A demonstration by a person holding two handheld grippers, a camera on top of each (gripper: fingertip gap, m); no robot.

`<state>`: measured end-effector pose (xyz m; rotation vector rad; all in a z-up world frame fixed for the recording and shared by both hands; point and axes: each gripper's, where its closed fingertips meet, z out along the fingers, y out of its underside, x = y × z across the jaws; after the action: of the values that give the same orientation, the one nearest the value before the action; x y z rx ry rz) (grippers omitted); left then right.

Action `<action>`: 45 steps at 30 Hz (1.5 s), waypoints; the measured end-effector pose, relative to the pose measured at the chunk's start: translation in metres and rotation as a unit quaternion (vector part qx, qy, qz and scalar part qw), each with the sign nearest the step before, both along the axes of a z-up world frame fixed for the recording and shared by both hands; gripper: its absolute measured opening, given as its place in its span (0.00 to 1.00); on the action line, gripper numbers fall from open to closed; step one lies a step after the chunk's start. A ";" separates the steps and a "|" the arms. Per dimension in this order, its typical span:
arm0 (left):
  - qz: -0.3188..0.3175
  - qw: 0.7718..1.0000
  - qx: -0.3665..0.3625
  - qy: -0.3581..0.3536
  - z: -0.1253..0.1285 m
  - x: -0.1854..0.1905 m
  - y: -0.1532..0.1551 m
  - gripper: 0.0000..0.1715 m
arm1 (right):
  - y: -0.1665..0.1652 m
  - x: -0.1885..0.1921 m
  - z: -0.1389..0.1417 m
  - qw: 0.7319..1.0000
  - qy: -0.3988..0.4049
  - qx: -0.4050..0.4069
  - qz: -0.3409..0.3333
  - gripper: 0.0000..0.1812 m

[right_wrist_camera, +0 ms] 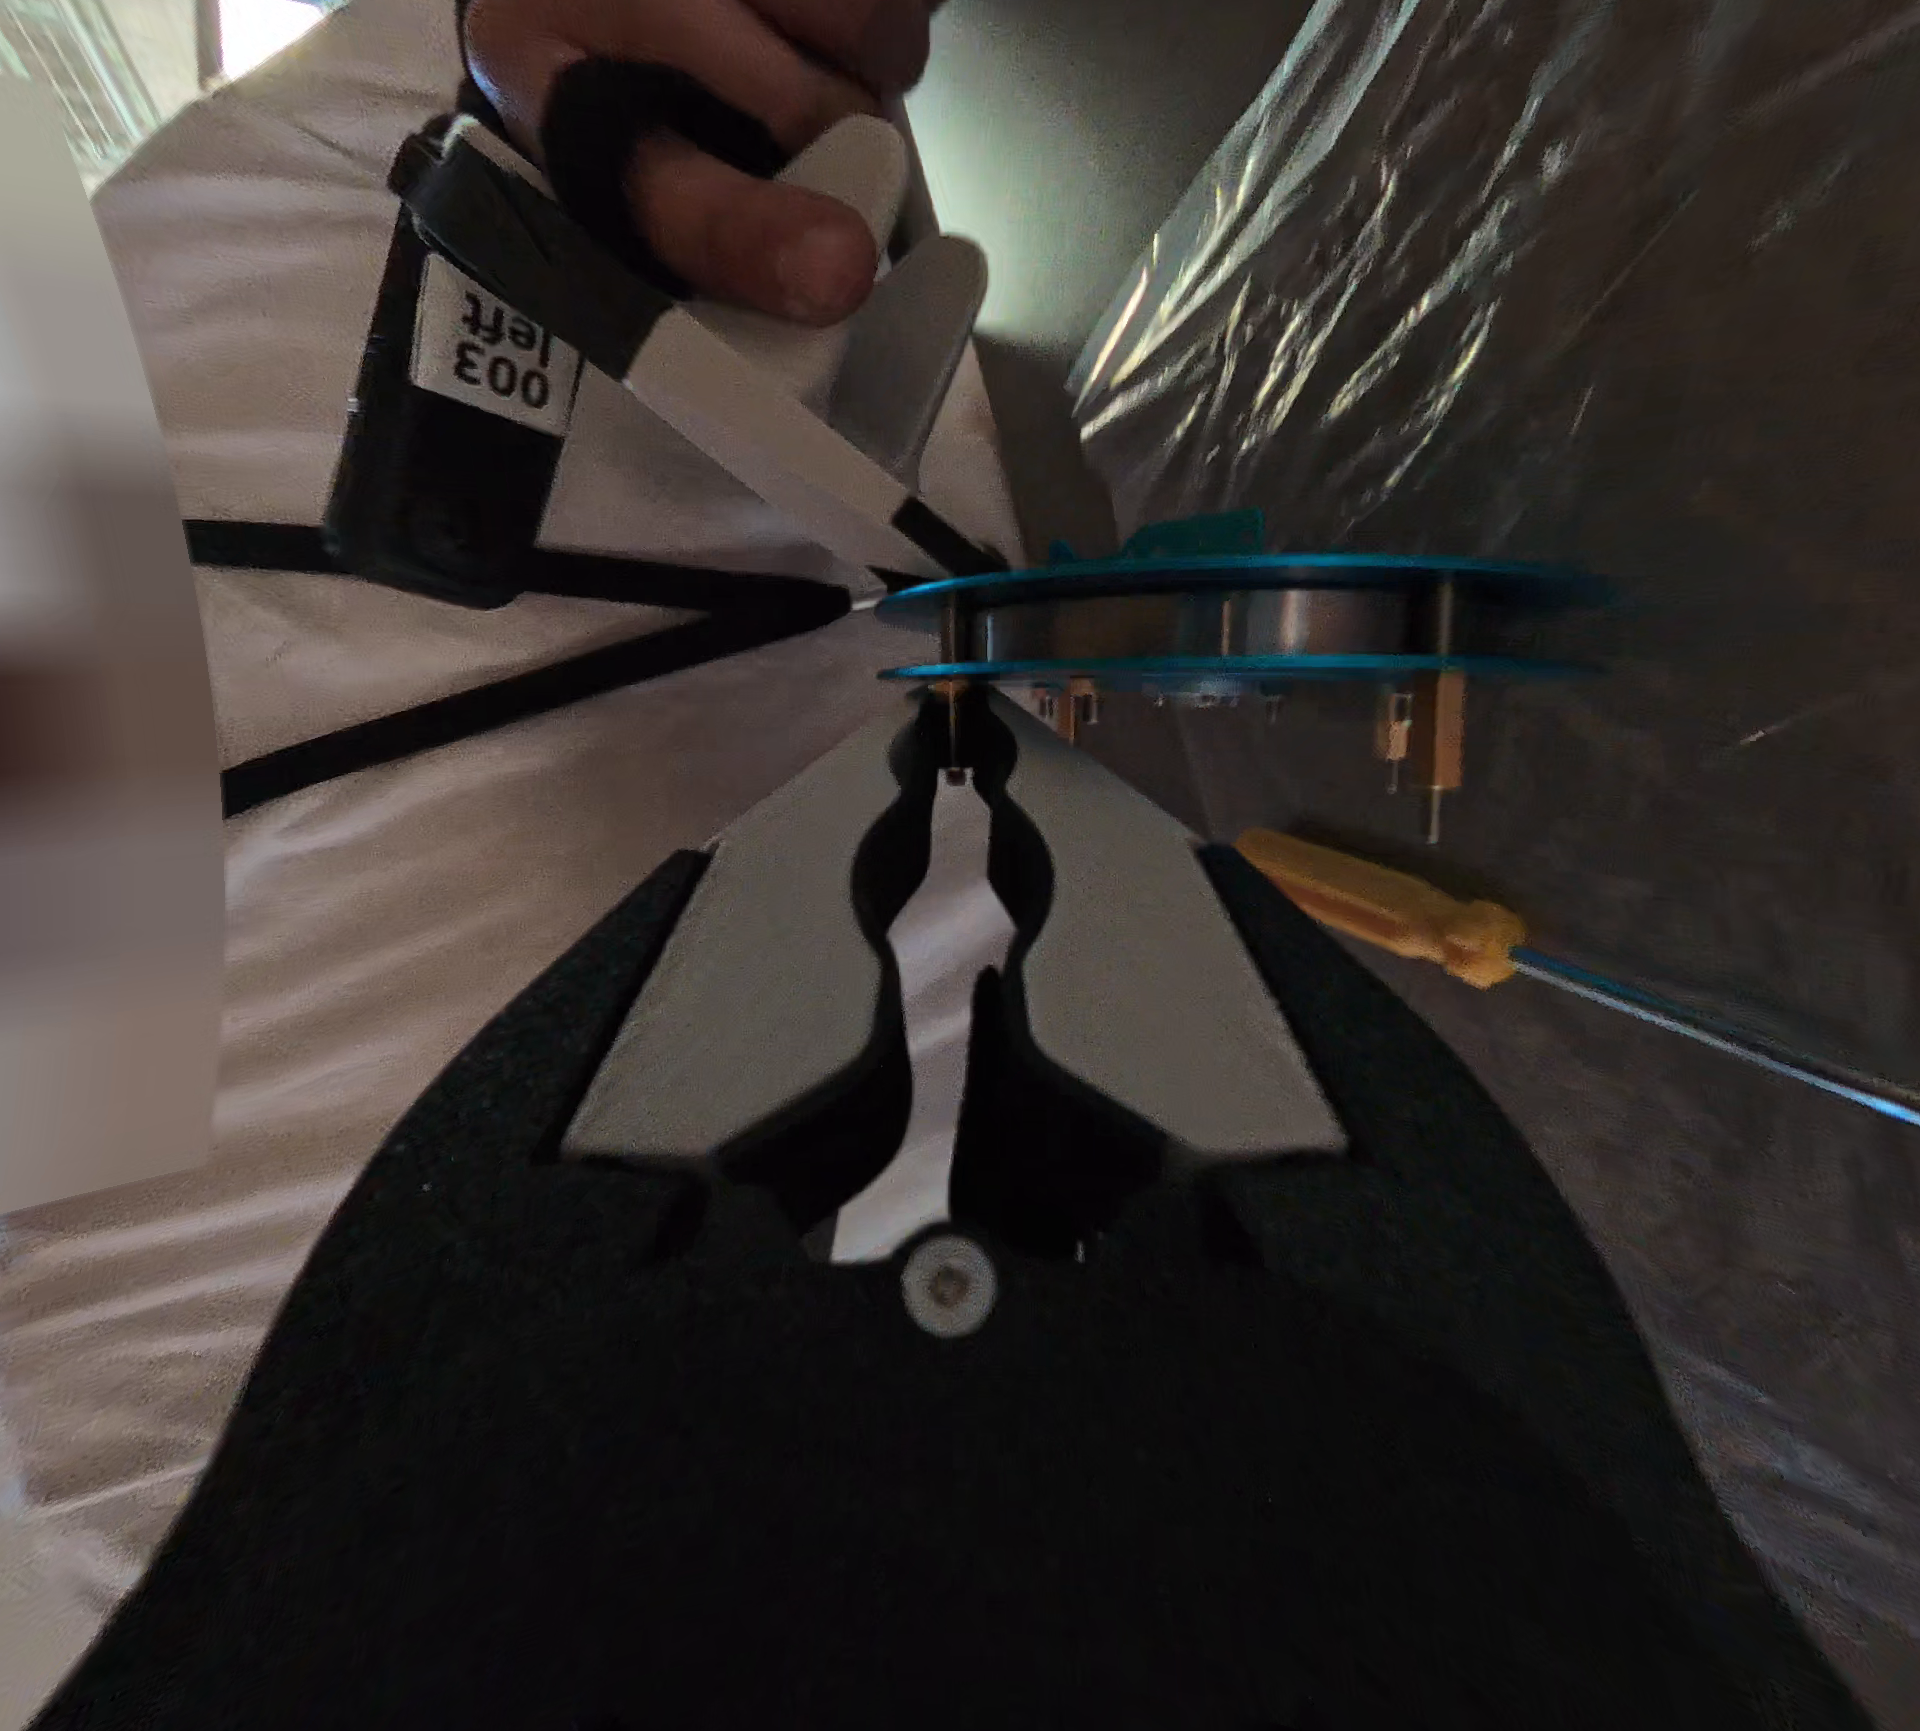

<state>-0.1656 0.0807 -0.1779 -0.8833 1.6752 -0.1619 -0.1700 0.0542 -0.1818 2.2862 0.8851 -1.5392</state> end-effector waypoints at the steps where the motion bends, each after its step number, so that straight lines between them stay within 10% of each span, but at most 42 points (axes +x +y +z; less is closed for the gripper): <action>1: 0.009 0.999 -0.046 -0.001 0.000 -0.001 0.002 0.02 | 0.003 -0.001 -0.001 0.999 0.000 0.042 -0.001 0.01; 5: 0.016 0.942 -0.335 0.009 -0.003 -0.004 0.001 0.02 | 0.014 0.005 -0.009 0.917 -0.118 0.372 0.085 0.08; 9: 0.011 0.898 -0.440 0.022 -0.003 -0.005 -0.001 0.01 | 0.022 0.008 -0.011 0.797 -0.213 0.543 0.156 0.03; 11: -0.004 0.932 -0.362 0.023 -0.003 -0.005 -0.005 0.02 | 0.018 0.009 -0.012 0.829 -0.213 0.493 0.154 0.02; 14: -0.019 0.995 -0.096 0.014 -0.001 -0.002 -0.010 0.01 | 0.009 0.008 -0.009 0.961 -0.127 0.239 0.062 0.02; 16: -0.017 0.999 0.033 -0.001 0.000 -0.001 -0.008 0.01 | 0.001 0.005 -0.004 0.997 -0.049 0.065 0.019 0.02; 18: -0.003 1.000 0.024 0.000 0.000 -0.001 -0.004 0.02 | -0.001 0.001 -0.001 1.000 -0.010 -0.008 -0.007 0.02; 21: 0.007 0.992 -0.128 -0.006 -0.001 -0.001 -0.002 0.02 | 0.004 0.003 -0.007 0.985 -0.054 0.159 0.028 0.02; 26: -0.001 0.919 -0.393 0.020 -0.002 -0.004 -0.008 0.02 | 0.015 0.007 0.002 0.866 -0.161 0.463 0.102 0.08; 33: 0.019 0.851 -0.524 0.022 -0.004 -0.009 0.001 0.02 | 0.023 0.027 0.003 0.781 -0.199 0.589 0.057 0.28; 41: 0.004 0.847 -0.530 0.035 -0.003 -0.007 -0.006 0.03 | 0.032 0.025 0.006 0.555 -0.303 0.773 0.045 0.08; 45: 0.002 0.843 -0.537 0.040 -0.002 -0.007 -0.010 0.03 | 0.030 0.015 -0.001 0.513 -0.313 0.794 0.095 0.09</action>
<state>-0.1729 0.0709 -0.1803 -1.7205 1.5990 -1.1576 -0.1553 0.0843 -0.1824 2.7911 2.6796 0.9963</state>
